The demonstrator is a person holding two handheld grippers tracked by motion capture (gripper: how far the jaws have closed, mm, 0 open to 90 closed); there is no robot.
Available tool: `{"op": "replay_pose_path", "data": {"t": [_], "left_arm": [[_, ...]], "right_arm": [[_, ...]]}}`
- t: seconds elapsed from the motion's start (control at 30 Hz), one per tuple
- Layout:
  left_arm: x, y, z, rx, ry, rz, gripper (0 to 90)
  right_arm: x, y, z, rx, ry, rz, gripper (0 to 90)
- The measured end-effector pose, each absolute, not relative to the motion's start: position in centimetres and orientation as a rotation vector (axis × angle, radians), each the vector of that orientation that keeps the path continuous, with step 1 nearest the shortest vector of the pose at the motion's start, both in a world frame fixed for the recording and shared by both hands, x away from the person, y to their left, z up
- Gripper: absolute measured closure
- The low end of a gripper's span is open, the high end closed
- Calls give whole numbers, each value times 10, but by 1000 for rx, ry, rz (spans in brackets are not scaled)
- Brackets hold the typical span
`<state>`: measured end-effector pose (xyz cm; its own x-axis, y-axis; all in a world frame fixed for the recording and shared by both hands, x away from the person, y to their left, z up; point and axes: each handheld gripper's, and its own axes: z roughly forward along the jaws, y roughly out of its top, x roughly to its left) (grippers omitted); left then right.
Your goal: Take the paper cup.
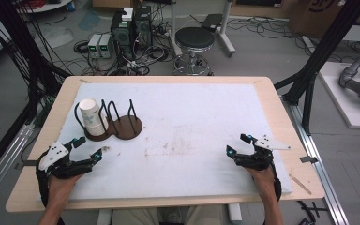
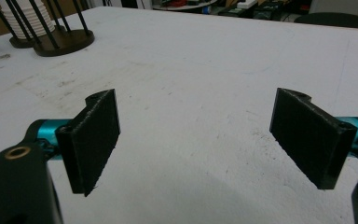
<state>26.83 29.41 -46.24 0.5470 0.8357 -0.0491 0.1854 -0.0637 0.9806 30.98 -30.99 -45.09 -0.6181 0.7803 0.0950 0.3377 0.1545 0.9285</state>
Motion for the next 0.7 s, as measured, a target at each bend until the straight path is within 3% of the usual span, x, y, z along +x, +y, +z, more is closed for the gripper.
{"op": "replay_pose_path", "data": {"t": [0.7], "left_arm": [[270,295,-462,1581,892,642,154]], "right_arm": [[313,-310,-451,1073,2059,1465,162]]}}
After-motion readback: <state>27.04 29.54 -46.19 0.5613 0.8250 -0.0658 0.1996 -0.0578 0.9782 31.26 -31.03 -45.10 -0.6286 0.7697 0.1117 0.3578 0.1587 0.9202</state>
